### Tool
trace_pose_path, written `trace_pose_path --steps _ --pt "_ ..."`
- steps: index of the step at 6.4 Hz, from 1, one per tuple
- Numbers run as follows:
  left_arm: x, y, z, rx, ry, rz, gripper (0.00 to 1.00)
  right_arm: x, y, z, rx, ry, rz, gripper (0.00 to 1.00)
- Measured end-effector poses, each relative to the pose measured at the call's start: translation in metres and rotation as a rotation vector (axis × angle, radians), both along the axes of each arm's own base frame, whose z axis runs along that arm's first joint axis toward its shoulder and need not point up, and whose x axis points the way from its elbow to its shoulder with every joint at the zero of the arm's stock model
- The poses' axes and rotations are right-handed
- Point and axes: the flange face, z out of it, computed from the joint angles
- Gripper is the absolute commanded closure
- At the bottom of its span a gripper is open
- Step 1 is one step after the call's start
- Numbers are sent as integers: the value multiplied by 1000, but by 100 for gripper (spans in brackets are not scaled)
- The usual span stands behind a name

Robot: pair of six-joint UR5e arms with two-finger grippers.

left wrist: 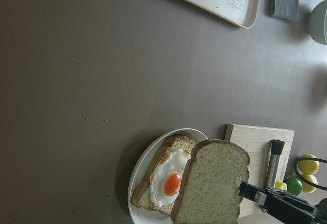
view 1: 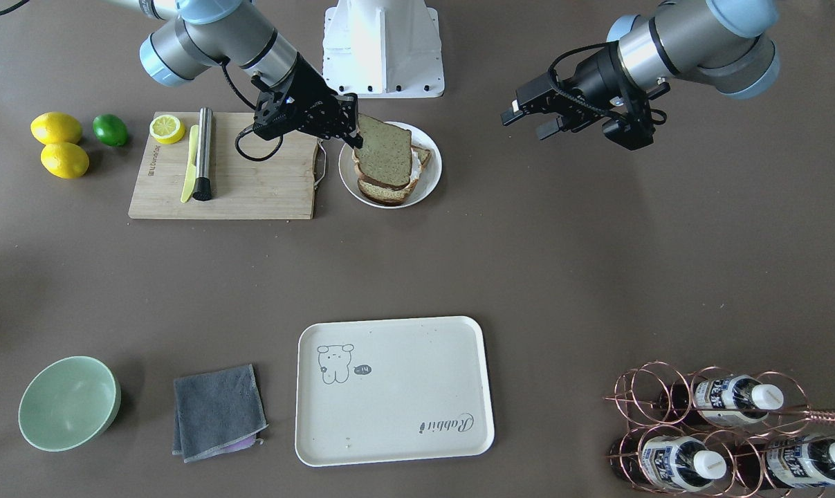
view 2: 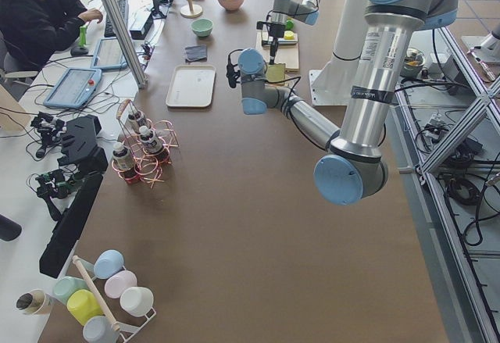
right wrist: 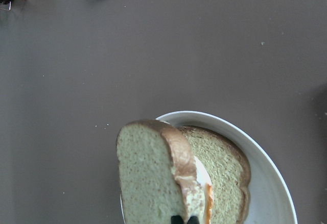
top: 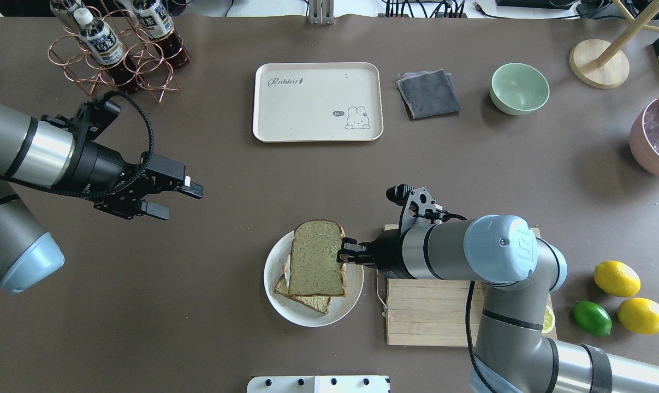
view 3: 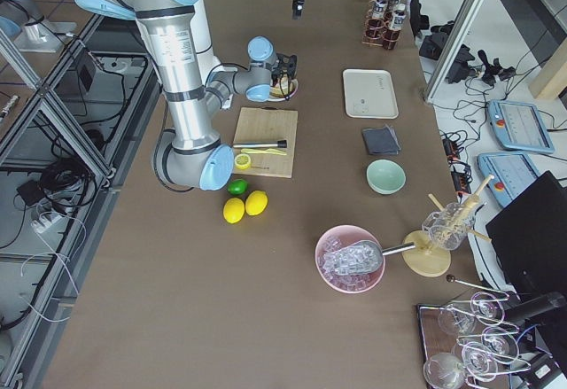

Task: Make sandwich and place on tray
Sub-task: 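Lift the bread slice and carry it over the egg toast plate, then lower the bread slice onto the egg and open the right gripper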

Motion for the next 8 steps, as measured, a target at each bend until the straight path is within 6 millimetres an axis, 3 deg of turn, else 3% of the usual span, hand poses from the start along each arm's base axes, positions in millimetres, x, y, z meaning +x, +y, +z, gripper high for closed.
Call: trace_pose_path --steps 3,7,8 --pt "0 0 1 -1 -1 0 3 -22 21 4 6 12 32 100" --pt "1 1 2 -2 -2 3 2 -36 25 11 10 29 52 100" --pt "2 0 2 -2 -2 3 2 -37 25 11 12 28 56 70"
